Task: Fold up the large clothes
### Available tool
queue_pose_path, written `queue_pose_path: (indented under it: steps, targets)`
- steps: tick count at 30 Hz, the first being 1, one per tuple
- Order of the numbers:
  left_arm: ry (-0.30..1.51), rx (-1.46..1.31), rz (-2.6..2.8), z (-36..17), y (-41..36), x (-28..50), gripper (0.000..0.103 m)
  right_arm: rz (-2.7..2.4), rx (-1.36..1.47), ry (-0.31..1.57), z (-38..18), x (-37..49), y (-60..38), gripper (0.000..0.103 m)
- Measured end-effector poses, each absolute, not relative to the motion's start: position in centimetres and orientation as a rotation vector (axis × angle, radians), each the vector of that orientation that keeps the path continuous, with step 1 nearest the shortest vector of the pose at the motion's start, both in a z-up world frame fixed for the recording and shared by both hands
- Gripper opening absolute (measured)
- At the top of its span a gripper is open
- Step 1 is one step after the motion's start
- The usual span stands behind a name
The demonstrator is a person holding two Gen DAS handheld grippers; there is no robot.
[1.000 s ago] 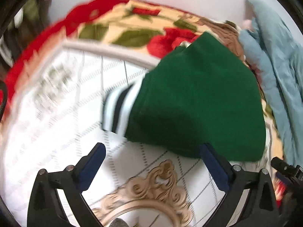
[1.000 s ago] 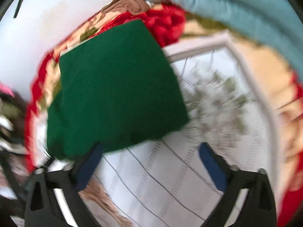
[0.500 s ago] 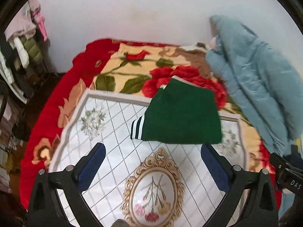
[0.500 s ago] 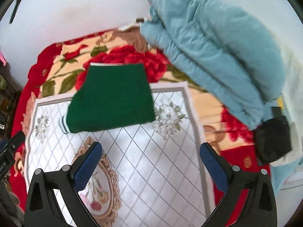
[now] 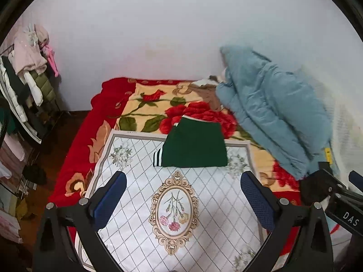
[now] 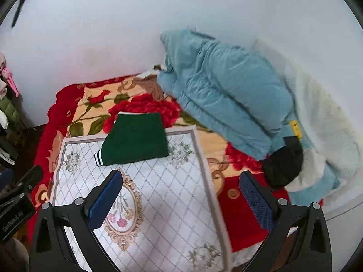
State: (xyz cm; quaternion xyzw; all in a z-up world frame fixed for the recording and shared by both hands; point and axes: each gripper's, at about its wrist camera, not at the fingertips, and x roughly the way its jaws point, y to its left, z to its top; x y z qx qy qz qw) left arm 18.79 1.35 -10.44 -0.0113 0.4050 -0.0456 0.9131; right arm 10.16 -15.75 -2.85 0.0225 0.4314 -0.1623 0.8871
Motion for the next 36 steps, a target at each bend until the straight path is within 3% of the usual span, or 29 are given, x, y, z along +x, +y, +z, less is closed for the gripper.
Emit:
queue_pose_path:
  steps: [8,16,36]
  targets:
    - [0.785,0.02,-0.082,-4.2,-0.2,14.4,0.103,-0.309,0.044,0.847,5.0,3.4,-16.0,0.103]
    - [0.793,-0.005,-0.045,-1.1,-1.0,13.4,0.103,-0.253,0.032,0.806,10.4,0.0,-16.4,0.103]
    - [0.755,-0.004,0.05,1.0,-1.6,11.6,0.103,-0.177,-0.008,0.771,14.1,-2.1,-17.0,0.103]
